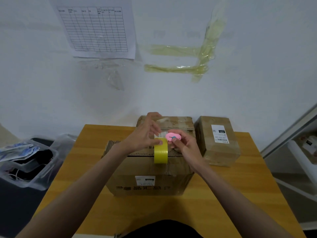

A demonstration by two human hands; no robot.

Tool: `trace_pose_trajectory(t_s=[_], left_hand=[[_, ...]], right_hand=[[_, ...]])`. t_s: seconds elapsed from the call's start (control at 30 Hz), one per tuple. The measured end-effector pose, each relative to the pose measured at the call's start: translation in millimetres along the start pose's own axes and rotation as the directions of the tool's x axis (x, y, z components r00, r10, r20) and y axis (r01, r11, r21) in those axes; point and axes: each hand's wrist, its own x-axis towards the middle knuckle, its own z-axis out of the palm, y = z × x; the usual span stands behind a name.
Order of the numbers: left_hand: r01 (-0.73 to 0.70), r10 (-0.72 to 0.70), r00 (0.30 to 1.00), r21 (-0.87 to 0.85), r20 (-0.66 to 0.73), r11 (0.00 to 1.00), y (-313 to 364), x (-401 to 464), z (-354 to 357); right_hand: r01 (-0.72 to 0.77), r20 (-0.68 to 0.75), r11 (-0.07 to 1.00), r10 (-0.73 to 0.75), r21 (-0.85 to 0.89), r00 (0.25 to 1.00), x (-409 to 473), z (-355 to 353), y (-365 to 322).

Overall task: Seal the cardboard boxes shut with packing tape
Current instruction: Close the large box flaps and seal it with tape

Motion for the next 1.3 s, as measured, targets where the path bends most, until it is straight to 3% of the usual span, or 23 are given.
trace_pose_trajectory(t_s=[0.2, 0.53, 0.73, 0.93, 1.3], left_hand=[[-0.058, 0.057, 0.998, 0.072, 0.012, 0.996, -5.9, -3.0, 2.0], [-0.002, -0.002, 0.999, 0.061, 0.053, 0.998, -2.6, -8.9, 3.6], [-0.003, 0.001, 0.998, 0.046, 0.063, 0.999, -5.8, -8.3, 4.8], [-0.038, 0.036, 0.997, 0.032, 0.068, 0.999, -4.7, -6.0, 6.6], [-0.058, 0.047, 0.996, 0.140, 0.077, 0.988, -0.7, -1.0, 8.9]], right_hand=[[0.018, 0.032, 0.997, -0.015, -0.078, 0.999, -1.1, -1.1, -2.1], [0.123, 0.010, 0.944, -0.126, -0.308, 0.992, 0.6, -1.8, 0.7], [0.316, 0.066, 0.775, -0.336, -0.547, 0.939, 4.0, 5.2, -4.0], [0.444, 0.211, 0.583, -0.424, -0.681, 0.881, 10.5, 16.4, -7.5], [0.457, 0.244, 0.517, -0.427, -0.724, 0.870, 18.1, 22.7, -1.1]])
